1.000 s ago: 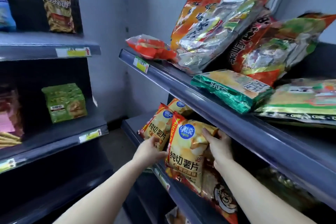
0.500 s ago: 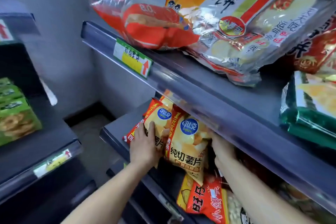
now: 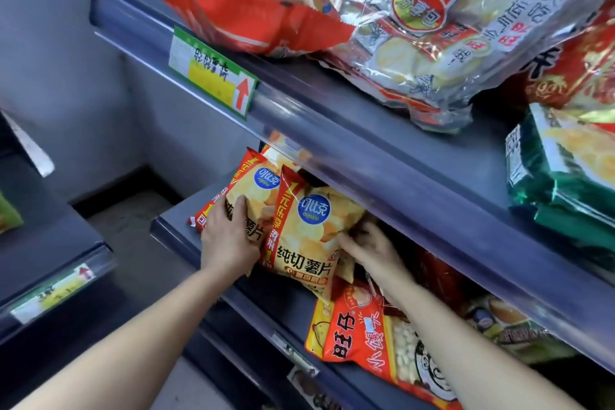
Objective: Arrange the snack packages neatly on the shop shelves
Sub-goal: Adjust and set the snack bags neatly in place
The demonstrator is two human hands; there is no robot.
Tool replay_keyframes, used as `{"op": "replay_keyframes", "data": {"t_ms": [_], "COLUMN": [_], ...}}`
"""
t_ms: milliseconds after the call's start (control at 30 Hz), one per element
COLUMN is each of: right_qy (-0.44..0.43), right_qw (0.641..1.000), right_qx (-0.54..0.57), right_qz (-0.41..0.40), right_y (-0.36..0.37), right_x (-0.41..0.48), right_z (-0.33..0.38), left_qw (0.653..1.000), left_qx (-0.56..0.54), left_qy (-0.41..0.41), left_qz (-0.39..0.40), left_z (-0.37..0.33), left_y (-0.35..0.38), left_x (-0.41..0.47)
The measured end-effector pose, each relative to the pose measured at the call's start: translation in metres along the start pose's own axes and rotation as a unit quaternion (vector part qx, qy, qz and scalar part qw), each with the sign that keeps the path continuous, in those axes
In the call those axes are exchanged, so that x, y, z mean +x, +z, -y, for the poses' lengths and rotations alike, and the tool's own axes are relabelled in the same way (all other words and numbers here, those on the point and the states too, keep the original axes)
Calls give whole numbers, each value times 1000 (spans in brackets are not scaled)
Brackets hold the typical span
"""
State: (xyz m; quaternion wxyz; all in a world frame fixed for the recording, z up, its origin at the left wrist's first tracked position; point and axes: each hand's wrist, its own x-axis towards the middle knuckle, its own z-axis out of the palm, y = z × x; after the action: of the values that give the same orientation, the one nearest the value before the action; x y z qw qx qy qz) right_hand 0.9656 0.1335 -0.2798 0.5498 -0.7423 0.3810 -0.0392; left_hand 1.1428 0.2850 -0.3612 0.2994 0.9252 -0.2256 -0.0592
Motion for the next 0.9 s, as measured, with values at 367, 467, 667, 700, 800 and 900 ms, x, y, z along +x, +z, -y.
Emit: {"op": "replay_keyframes", "data": {"t_ms": [367,467,667,700,800,900], "right_qy": [-83,-149,-149,-155,-147,-117], "right_qw": [773,774,867,863,820,785], "right_qx": [-614,-610,-469,-478,-553,-608], "right_qz": [136,80,-71,-48,30,10], "right_y": [16,6,-41,-49,-56,-46], "right_x": [-28,-41,-65,-71,-89,-94], "right_z": [-85,-89,-93,-95,-111,-136], "left_qw": [998,998,998,997,994,991], "left_qx": [-10,-10,6,15,50,73], "left_qy": [42,43,61,70,97,105], "left_qz": [-45,-39,-25,-18,5,31], "left_z": [-31,-36,-59,-63,-79,-92], "left_y": [-2,0,5,7,13,22], "left_x": [-50,-67,-104,-110,-128,-146]}}
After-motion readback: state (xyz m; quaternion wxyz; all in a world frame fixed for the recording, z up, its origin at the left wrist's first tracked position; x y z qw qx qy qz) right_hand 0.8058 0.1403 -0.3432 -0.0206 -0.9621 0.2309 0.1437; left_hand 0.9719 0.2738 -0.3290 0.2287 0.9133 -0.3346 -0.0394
